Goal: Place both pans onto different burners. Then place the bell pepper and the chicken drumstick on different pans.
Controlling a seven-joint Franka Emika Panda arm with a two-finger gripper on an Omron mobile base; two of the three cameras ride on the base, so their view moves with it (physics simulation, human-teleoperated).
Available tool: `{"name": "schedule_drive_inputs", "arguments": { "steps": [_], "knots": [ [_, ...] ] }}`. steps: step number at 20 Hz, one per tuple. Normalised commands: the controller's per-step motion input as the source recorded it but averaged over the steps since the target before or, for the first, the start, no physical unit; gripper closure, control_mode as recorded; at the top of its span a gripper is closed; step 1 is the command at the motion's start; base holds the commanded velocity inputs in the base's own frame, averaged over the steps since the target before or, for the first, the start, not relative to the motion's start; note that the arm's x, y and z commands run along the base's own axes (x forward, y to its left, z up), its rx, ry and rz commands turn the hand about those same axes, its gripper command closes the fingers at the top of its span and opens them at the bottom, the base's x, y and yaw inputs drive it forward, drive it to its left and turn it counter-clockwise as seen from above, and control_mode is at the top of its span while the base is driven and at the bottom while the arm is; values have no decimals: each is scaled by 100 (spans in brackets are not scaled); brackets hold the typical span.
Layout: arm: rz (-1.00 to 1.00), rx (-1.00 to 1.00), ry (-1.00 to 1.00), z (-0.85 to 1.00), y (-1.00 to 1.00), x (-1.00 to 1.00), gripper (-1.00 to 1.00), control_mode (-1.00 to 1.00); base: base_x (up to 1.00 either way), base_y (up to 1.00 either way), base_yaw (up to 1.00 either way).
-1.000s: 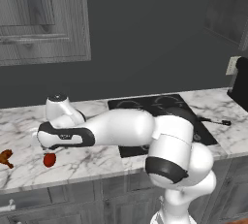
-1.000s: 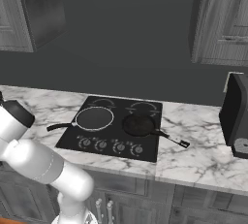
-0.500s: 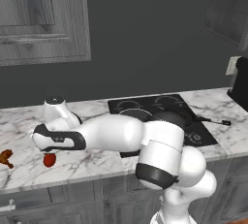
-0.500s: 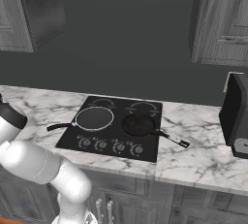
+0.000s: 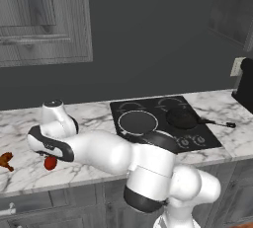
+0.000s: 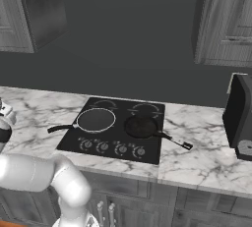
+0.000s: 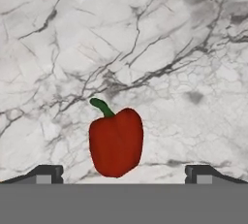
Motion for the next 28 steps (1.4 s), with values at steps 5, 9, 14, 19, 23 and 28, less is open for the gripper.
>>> {"name": "schedule_drive_inputs", "arguments": {
  "steps": [5,9,14,19,23,28],
  "knots": [
    [0,0,1,-23,0,0,-100,-100,0,0,0],
    [0,0,2,-24,0,0,-100,-100,0,0,0],
    [0,0,2,-22,4,0,-100,-100,0,0,0],
    [0,0,3,-19,5,4,-100,-100,0,0,0],
    [0,0,4,-17,9,14,-100,-100,0,0,0],
    [0,0,6,-18,11,19,-100,-100,0,0,0]
  ]
}}
